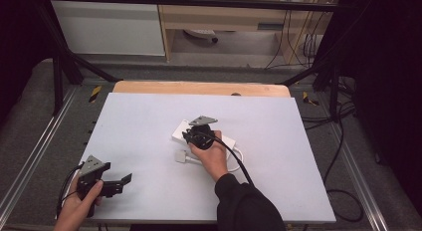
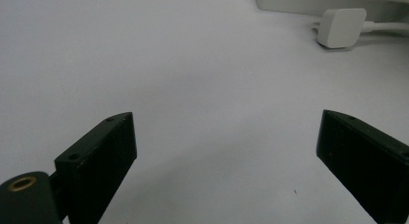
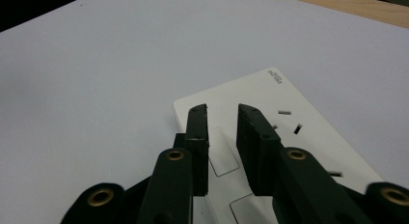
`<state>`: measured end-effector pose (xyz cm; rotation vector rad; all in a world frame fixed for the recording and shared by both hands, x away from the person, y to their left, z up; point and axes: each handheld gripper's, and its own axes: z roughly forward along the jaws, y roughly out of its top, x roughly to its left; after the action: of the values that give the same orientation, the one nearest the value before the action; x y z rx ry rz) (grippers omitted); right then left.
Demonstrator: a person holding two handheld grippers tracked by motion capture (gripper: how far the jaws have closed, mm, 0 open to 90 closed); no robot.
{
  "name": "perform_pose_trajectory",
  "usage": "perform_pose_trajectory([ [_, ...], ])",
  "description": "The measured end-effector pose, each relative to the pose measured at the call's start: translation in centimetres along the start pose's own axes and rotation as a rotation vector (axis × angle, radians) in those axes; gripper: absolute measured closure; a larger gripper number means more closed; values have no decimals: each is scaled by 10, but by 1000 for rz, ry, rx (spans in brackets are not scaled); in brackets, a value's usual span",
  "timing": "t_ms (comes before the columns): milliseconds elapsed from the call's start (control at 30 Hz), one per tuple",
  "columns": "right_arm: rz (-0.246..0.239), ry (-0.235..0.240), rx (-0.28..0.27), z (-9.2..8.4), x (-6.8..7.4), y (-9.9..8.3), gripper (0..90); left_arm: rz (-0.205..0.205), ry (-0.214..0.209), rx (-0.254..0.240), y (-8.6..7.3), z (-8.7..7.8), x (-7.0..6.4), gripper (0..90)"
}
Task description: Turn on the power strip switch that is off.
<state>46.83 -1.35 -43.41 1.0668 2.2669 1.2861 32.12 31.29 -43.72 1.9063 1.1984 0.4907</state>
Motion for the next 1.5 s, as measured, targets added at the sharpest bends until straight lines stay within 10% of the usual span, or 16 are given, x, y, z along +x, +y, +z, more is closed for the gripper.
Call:
perform_pose_trajectory([
  [667, 40, -2, -2, -23, -3, 16, 73, 3, -3, -8, 0, 0, 0, 70],
  [967, 13, -119, -49, -45, -9, 23, 75, 2, -1, -8, 0, 0, -1, 70],
  [1500, 4, -112, -103, -96, -38, 22, 70, 3, -1, -9, -1, -1, -1, 70],
])
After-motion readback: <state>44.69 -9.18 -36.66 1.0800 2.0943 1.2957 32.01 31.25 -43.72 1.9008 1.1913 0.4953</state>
